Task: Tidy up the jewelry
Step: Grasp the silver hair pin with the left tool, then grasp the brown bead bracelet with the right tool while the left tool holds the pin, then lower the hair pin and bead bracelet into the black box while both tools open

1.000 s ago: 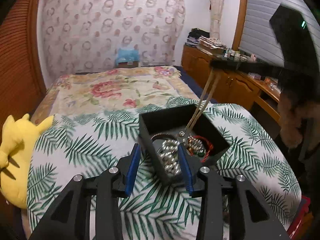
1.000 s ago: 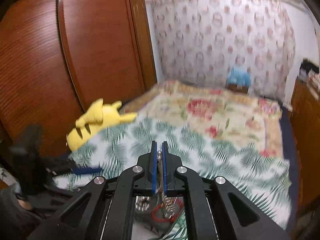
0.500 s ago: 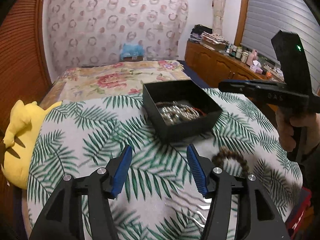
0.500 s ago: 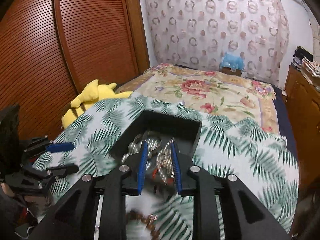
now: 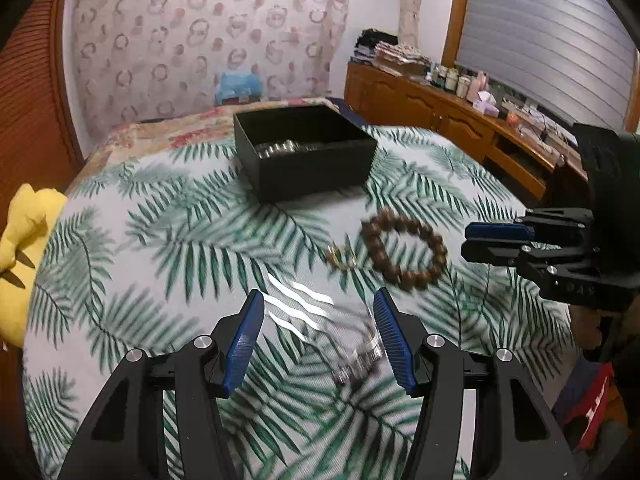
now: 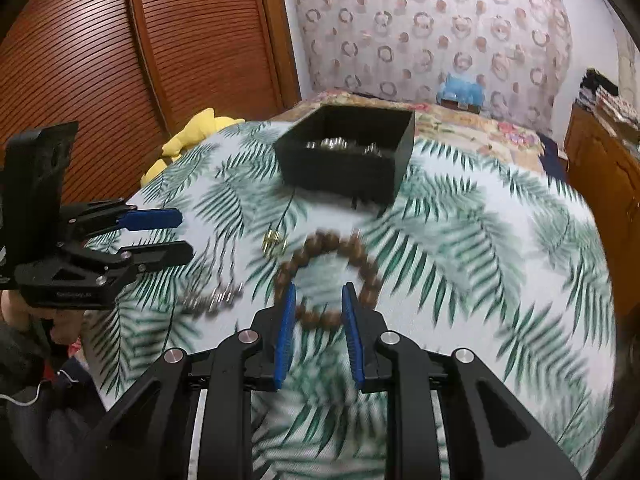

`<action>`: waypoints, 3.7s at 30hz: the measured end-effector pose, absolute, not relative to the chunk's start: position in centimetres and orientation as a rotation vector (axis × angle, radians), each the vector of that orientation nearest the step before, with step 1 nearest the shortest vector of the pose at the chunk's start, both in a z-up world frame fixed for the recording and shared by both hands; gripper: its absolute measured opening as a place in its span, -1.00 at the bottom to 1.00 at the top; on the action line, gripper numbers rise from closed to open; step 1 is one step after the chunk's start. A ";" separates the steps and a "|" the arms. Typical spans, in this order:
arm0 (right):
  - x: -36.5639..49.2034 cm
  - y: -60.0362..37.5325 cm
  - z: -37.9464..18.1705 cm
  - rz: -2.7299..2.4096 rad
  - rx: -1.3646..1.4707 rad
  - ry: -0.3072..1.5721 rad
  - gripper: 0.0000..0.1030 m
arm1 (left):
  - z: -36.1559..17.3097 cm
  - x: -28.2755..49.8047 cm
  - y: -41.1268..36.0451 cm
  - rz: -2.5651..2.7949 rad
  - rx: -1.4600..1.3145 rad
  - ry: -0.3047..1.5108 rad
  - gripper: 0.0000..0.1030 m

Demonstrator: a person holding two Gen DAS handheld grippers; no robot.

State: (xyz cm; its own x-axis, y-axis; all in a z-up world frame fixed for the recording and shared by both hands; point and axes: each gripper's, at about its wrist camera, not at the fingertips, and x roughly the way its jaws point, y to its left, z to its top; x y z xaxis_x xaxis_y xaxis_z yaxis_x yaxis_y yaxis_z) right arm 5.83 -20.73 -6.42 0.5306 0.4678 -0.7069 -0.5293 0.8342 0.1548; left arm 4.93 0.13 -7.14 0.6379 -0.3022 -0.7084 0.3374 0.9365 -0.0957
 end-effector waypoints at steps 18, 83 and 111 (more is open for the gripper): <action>4.0 -21.1 -8.8 0.598 -0.049 0.825 -0.50 | -9.6 3.8 -4.8 -0.360 0.248 0.842 -0.06; 9.0 -16.9 -2.0 0.673 -0.238 0.756 -0.71 | -2.5 5.7 0.6 -0.309 0.091 0.597 -0.84; 21.7 -15.1 4.1 0.568 -0.167 0.667 -0.71 | 1.1 9.8 -0.4 -0.320 0.116 0.539 -0.84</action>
State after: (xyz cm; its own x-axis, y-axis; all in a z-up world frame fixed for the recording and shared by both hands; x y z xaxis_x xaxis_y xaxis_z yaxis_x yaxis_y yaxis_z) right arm 21.67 -15.14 4.12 0.6407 0.4439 -0.6265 -0.5480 0.8359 0.0318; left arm 9.84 -0.37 1.06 0.8098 -0.2688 -0.5216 0.3293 0.9439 0.0248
